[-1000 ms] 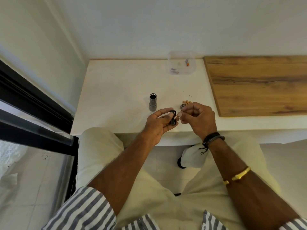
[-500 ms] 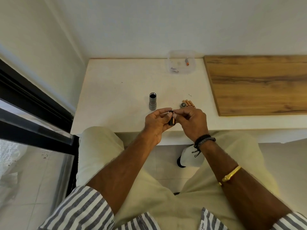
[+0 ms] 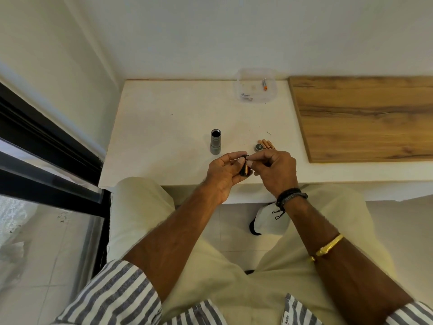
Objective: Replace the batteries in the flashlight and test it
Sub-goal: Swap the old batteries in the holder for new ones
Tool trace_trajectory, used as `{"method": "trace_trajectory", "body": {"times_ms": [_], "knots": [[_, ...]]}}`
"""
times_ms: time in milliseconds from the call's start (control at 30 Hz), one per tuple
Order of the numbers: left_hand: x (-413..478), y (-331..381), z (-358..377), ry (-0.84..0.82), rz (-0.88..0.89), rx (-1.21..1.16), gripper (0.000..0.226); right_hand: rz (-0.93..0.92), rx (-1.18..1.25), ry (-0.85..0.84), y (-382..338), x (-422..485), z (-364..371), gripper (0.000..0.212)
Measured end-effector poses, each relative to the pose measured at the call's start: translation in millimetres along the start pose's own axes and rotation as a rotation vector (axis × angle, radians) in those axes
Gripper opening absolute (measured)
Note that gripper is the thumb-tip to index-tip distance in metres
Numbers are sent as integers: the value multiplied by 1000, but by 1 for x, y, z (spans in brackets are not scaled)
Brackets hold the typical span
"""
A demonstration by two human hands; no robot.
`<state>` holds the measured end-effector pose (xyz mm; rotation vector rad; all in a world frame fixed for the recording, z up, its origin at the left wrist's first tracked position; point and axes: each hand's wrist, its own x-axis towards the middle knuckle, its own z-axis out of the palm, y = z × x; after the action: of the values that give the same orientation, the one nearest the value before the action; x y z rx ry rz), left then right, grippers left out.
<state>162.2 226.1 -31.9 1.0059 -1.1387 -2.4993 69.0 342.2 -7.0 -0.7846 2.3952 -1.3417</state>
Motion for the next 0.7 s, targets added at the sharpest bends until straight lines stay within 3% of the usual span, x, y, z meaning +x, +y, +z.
{"method": "trace_trajectory", "body": {"times_ms": [233, 467, 700], "knots": [[1, 0, 6, 13, -80, -146, 27, 135, 217, 92, 11, 12, -3, 14], [12, 0, -2, 21, -65, -136, 26, 247, 438, 148, 10, 63, -8, 11], [23, 3, -7, 50, -100, -233, 21, 183, 242, 158, -5, 160, -7, 9]]}}
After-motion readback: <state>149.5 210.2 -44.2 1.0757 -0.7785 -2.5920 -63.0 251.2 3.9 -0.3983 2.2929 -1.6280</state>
